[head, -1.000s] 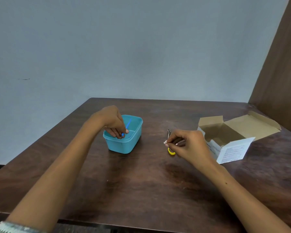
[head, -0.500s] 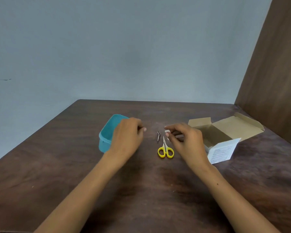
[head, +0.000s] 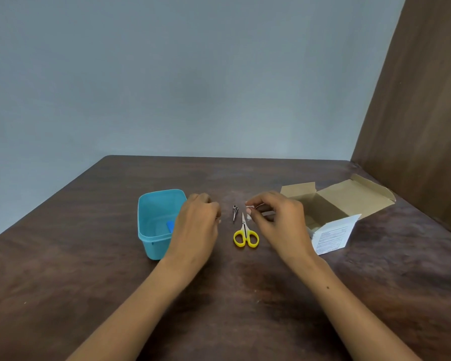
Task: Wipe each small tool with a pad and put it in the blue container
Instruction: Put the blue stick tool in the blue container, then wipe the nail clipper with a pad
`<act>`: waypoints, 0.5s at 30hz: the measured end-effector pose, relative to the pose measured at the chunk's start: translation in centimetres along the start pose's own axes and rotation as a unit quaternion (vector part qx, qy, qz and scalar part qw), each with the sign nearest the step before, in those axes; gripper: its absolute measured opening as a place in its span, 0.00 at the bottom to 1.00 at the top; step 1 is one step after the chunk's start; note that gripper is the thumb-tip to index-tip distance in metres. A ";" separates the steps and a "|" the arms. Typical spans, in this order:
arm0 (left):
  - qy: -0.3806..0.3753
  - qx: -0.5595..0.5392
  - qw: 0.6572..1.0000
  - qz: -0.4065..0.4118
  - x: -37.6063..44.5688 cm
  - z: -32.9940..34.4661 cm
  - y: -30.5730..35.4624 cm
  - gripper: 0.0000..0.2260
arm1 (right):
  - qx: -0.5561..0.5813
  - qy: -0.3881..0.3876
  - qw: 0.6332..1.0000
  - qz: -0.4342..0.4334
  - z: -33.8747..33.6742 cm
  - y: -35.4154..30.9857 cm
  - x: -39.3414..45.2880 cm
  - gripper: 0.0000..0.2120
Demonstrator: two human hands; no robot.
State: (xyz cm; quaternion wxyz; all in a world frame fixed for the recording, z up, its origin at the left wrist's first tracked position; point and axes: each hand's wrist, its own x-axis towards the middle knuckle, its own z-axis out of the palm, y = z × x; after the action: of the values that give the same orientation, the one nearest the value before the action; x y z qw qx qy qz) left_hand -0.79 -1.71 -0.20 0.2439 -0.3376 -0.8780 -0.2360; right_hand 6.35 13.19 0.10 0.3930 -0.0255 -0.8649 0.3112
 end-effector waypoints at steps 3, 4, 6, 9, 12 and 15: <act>-0.016 -0.009 0.997 0.075 -0.3 0.6 1.2 0.03 | 0.011 0.000 0.999 0.036 -0.1 0.0 0.1 0.02; -0.036 -0.023 0.995 0.088 -0.6 0.9 1.6 0.05 | 0.013 0.001 0.999 0.047 -0.1 0.1 0.1 0.03; -0.073 -0.049 0.991 0.102 -1.0 1.5 1.9 0.09 | 0.013 0.005 0.998 0.057 -0.1 0.1 0.1 0.03; -0.110 -0.053 0.985 0.121 -1.1 2.2 1.8 0.11 | 0.004 0.010 0.998 0.055 -0.3 0.1 0.0 0.03; -0.131 -0.061 0.981 0.126 -1.1 2.2 1.5 0.12 | -0.020 0.009 0.999 0.041 -0.4 -0.1 -0.1 0.03; -0.134 -0.079 0.980 0.126 -1.2 2.2 1.3 0.09 | -0.026 -0.005 0.998 0.049 -0.4 -0.2 -0.1 0.02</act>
State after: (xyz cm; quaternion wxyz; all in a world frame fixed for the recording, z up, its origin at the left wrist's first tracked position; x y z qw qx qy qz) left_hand 0.32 -0.13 -2.31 0.1242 -0.4921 -0.8317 -0.2249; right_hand 6.79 13.21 0.36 0.3722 -0.0764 -0.8723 0.3077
